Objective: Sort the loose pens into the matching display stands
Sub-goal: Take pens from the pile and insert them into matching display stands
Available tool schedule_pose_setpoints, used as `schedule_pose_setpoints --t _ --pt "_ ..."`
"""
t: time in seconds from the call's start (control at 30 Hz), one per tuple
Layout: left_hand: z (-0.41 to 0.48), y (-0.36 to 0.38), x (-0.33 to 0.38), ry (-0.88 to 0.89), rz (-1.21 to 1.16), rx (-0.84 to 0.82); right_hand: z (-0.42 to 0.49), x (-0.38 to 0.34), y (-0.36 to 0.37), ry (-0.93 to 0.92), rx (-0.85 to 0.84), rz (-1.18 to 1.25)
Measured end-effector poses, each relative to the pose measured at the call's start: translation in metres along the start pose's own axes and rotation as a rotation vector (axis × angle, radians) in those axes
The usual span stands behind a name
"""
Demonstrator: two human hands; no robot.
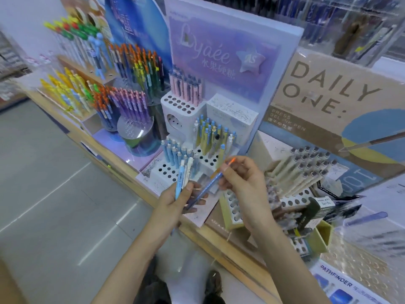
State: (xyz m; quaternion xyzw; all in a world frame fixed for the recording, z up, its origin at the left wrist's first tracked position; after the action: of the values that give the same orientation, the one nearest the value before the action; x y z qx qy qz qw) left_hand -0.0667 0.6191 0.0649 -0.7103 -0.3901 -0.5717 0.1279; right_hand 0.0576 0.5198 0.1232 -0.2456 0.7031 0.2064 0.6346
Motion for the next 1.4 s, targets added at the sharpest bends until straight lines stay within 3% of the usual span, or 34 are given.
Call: schedule_pose_setpoints --t 0.3,0.53,0.8,1.1,1.4 --pt "0.046 -0.155 0.064 0.146 0.094 0.207 0.045 -0.022 0.111 -0.16 0.114 -0.038" --pt "0.088 -0.251 0.105 0.186 0.13 0.179 0.085 -0.019 0.215 -0.212 0.145 -0.204" --pt "0.124 -0.287 0.126 0.144 0.043 0.081 0.116 -0.007 0.273 -0.173 0.204 -0.422" --pt "0.141 -0.298 0.136 0.13 0.073 0.086 0.126 0.011 0.275 -0.123 0.261 -0.385" --pt "0.177 -0.306 0.155 0.183 0.083 0.071 0.14 0.001 0.29 -0.23 0.327 -0.51"
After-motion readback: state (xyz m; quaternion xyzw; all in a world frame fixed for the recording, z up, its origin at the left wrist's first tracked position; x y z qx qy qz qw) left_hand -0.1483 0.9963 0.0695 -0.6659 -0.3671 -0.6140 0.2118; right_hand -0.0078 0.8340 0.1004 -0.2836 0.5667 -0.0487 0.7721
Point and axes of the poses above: each hand's wrist, its own z-axis towards the middle knuckle, its own y-axis out of the palm, x = y × z, the point moved 10 cm from there along z, towards the middle knuckle, and after that the axes turned 11 degrees about -z, right-handed, at the moved point
